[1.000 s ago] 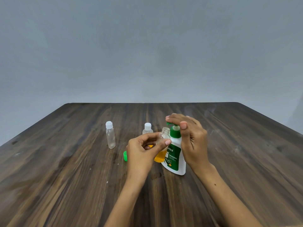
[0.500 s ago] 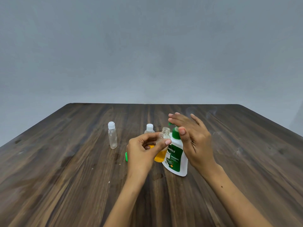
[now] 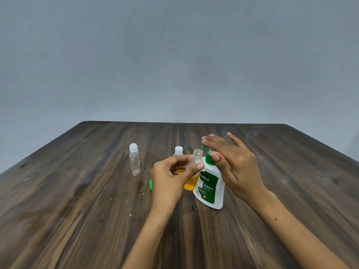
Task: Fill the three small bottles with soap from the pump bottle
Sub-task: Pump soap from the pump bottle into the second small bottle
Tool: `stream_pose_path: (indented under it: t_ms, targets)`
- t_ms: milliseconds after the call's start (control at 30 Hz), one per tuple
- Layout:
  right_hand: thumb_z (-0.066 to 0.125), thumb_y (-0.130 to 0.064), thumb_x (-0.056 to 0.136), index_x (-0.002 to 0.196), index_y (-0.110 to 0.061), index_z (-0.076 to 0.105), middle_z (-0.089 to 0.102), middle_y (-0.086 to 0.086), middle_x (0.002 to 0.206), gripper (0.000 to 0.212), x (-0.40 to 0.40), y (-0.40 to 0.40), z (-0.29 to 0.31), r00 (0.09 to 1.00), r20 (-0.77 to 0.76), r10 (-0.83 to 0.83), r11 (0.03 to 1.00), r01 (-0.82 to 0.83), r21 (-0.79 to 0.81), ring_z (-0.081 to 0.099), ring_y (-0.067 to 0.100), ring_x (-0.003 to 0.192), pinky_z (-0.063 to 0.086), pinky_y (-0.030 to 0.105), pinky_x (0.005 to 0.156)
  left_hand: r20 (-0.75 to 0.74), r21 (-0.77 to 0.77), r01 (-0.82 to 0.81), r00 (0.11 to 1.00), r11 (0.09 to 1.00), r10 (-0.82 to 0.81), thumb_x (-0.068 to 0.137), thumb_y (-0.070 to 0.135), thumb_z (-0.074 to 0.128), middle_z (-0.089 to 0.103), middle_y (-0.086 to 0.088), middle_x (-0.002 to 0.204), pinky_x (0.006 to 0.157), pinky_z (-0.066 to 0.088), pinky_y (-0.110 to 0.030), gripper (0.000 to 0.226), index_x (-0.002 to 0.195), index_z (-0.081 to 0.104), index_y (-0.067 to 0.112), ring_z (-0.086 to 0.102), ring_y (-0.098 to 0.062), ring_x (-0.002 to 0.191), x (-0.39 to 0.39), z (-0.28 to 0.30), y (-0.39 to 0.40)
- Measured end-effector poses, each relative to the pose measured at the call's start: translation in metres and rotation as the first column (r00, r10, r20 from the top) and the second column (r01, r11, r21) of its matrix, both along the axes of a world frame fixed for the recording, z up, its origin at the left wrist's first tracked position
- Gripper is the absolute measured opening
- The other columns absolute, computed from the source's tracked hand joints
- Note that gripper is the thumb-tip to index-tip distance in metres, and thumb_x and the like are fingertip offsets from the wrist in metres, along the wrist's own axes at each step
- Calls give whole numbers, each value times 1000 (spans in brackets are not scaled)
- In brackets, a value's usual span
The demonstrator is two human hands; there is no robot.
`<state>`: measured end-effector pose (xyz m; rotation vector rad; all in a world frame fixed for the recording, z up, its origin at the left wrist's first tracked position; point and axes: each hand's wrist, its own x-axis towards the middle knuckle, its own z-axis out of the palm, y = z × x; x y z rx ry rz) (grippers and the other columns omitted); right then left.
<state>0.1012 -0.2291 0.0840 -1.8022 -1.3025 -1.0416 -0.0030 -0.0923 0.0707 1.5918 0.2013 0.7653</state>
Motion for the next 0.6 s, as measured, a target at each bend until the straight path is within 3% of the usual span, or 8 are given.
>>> stream_pose_path:
  t_ms: [167, 333, 467, 600]
  targets:
    - [24, -47, 104, 113, -8, 70, 70, 4, 115, 61, -2, 3, 0, 999, -27, 20, 999, -19, 49, 62, 16, 114, 40, 44, 106, -5, -2, -3, 1000, 1000, 3, 59, 38, 82, 77, 3, 88, 86, 58, -43, 35, 90, 77, 23, 73, -13, 88, 0, 1, -1]
    - [25, -47, 104, 105, -10, 73, 72, 0, 110, 60, -8, 6, -5, 994, -98, 50, 993, -39, 111, 64, 13, 109, 37, 33, 107, -12, -18, -1, 1000, 1000, 1, 58, 39, 83, 77, 1, 90, 88, 57, -46, 42, 94, 77, 19, 72, -17, 91, 2, -2, -1]
    - [24, -48, 104, 108, -10, 72, 71, 0, 114, 61, -8, 6, -7, 993, -108, 50, 993, -38, 112, 62, 12, 113, 35, 32, 108, -11, -7, 1, 1000, 1000, -1, 57, 39, 82, 77, 2, 88, 87, 58, -43, 34, 88, 76, 26, 73, -14, 89, 0, -2, -2]
    - [22, -49, 104, 110, -11, 71, 70, -1, 115, 62, -5, 6, -5, 991, -125, 54, 991, -38, 125, 60, 11, 115, 35, 33, 108, -3, -9, -4, 1000, 1000, 4, 57, 40, 82, 77, 2, 89, 88, 57, -44, 42, 93, 77, 19, 73, -14, 89, -1, -1, 0]
